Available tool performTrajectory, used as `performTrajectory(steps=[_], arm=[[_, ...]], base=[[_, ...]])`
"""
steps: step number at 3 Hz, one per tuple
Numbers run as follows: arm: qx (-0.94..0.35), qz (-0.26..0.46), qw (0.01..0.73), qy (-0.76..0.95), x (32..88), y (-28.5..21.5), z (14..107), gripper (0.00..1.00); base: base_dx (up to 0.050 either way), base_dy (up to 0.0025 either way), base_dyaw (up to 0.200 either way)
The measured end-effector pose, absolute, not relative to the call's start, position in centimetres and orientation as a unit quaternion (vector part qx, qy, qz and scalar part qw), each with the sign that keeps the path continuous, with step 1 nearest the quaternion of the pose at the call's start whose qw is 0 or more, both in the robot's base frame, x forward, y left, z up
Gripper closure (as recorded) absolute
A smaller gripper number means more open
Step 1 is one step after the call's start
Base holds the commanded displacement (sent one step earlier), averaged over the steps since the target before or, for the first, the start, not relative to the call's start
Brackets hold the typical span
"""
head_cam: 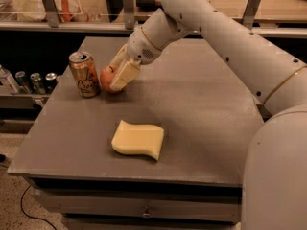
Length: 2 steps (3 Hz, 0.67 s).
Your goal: Move apple near orange can
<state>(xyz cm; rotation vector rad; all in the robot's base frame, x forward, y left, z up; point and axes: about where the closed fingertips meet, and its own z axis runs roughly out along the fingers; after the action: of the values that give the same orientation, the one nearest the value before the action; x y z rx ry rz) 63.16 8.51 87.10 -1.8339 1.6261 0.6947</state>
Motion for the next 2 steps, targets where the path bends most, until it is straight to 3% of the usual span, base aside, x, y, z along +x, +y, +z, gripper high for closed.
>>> performTrajectory(steps=[1,2], arm=[[-0.689,0.262,0.291,0.609,63.17,8.65,86.91,0.13],[-0.69,0.261,0.291,0.609,63.15,8.63,86.77,0.0]], base=[[0.0,0.0,0.0],[0.0,0.0,0.0]])
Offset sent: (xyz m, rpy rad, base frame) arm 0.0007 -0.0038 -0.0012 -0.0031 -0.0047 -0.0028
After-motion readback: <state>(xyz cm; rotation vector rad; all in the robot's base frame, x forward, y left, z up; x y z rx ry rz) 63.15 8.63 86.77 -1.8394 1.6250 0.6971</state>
